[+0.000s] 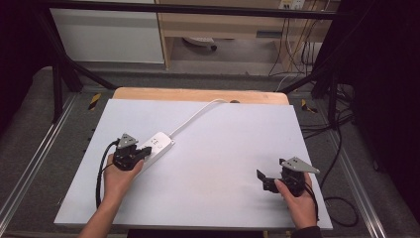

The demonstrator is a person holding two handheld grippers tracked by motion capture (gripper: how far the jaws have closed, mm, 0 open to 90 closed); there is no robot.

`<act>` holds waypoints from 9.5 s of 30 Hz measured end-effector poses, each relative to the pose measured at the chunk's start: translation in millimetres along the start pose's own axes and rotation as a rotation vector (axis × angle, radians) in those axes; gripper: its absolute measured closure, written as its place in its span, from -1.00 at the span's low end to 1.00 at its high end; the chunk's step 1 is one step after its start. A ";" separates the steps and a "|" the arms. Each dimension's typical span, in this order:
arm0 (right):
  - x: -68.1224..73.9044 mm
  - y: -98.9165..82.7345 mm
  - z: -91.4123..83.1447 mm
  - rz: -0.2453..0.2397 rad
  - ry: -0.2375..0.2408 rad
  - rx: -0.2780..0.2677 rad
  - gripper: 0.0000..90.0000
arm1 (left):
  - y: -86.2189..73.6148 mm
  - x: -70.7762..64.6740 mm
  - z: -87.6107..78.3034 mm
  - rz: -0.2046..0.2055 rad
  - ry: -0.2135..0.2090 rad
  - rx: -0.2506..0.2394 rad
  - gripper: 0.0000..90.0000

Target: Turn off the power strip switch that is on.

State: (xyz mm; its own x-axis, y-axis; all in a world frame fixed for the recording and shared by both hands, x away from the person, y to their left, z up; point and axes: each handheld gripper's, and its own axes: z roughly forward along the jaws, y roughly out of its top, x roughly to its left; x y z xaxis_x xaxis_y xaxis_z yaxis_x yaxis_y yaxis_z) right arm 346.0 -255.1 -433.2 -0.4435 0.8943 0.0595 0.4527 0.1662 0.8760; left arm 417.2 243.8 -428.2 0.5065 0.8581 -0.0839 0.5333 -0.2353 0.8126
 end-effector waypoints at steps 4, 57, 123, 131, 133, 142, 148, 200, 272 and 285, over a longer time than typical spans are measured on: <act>-0.8 0.1 -0.1 0.002 0.000 0.000 -0.92 | 0.0 2.9 -0.5 -0.010 0.003 -0.001 1.00; 0.5 -0.2 0.3 0.005 0.005 0.017 -0.92 | -1.7 0.5 3.9 0.014 -0.014 0.045 1.00; 1.7 -0.7 -0.5 -0.002 0.004 0.021 -0.92 | 0.2 -4.6 4.5 0.057 0.016 0.066 1.00; 1.7 -0.8 -0.8 -0.002 0.004 0.019 -0.92 | -0.4 -2.8 5.2 0.041 0.010 0.060 1.00; 1.6 -0.9 -0.8 -0.003 0.005 0.022 -0.92 | -0.5 -2.9 5.1 0.047 0.012 0.062 1.00; 1.5 -0.8 -0.7 -0.002 0.004 0.022 -0.92 | -0.4 -2.9 5.0 0.048 0.012 0.061 1.00; 1.9 -0.9 -0.1 -0.004 0.006 0.022 -0.92 | -0.3 -3.4 5.0 0.053 0.015 0.061 1.00; 1.4 -0.1 -0.1 0.000 0.006 0.019 -0.92 | -2.7 -8.8 -3.1 0.051 -0.002 -0.033 1.00; 1.8 0.9 3.5 -0.028 -0.005 0.012 -0.93 | -28.5 -5.2 -113.4 -0.052 -0.024 -0.291 -0.85; 0.9 0.9 3.2 -0.024 -0.009 0.011 -0.93 | -43.1 16.5 -124.9 -0.092 0.024 -0.272 -0.85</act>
State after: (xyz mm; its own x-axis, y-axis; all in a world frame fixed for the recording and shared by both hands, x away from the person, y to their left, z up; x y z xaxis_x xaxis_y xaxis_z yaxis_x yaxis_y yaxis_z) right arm 348.5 -252.8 -433.9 -0.4476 0.8936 0.0338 0.4502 0.1925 0.8719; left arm 317.9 325.2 -392.5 0.4464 0.8815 -0.1538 0.3734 -0.0273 0.9273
